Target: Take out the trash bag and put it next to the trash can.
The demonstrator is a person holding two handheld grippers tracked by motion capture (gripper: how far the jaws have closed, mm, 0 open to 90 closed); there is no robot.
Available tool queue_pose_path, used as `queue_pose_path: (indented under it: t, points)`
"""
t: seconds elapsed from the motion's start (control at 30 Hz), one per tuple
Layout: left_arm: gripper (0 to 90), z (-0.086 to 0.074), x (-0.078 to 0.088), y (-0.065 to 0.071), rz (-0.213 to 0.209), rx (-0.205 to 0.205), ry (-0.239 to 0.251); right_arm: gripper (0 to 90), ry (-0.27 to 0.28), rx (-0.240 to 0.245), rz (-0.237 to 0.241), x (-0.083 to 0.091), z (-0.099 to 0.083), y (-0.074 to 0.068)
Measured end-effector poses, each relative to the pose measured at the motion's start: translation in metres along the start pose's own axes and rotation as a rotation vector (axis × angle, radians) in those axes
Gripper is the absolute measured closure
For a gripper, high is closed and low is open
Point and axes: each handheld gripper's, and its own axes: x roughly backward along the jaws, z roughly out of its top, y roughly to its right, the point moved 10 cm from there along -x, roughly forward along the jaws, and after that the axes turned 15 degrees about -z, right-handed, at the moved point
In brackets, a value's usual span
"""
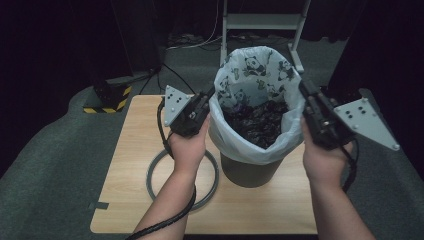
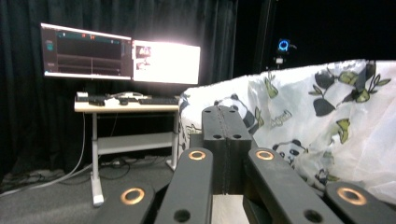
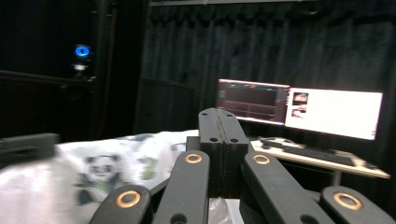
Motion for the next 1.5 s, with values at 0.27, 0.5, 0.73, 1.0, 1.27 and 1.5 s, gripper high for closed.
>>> queue_pose_path:
  t: [0.27, 0.5, 0.73, 1.0, 1.27, 1.5]
  points:
    - [90.0, -0.026, 0.005, -0.003, -0.017, 0.028, -0.054, 90.0, -0.032, 0.033, 0.103, 0.006, -0.02, -0.064]
    - [90.0, -0.039, 0.008, -0.002, -0.038, 0.045, -0.081, 90.0, -0.064, 0.102, 0.167, 0.005, -0.037, -0.104]
    - [89.8, -0.051, 0.011, -0.004, -0.058, 0.071, -0.114, 90.0, -0.093, 0.175, 0.218, 0.012, -0.056, -0.132]
    - [89.6, -0.056, 0.015, -0.005, -0.07, 0.088, -0.117, 90.0, -0.067, 0.282, 0.248, 0.026, -0.065, -0.152]
    - [88.8, -0.057, 0.017, -0.006, -0.079, 0.099, -0.117, 90.0, -0.096, 0.303, 0.298, 0.034, -0.083, -0.164]
    - [84.3, -0.058, 0.02, -0.008, -0.088, 0.123, -0.108, 90.0, -0.119, 0.337, 0.313, 0.039, -0.102, -0.171]
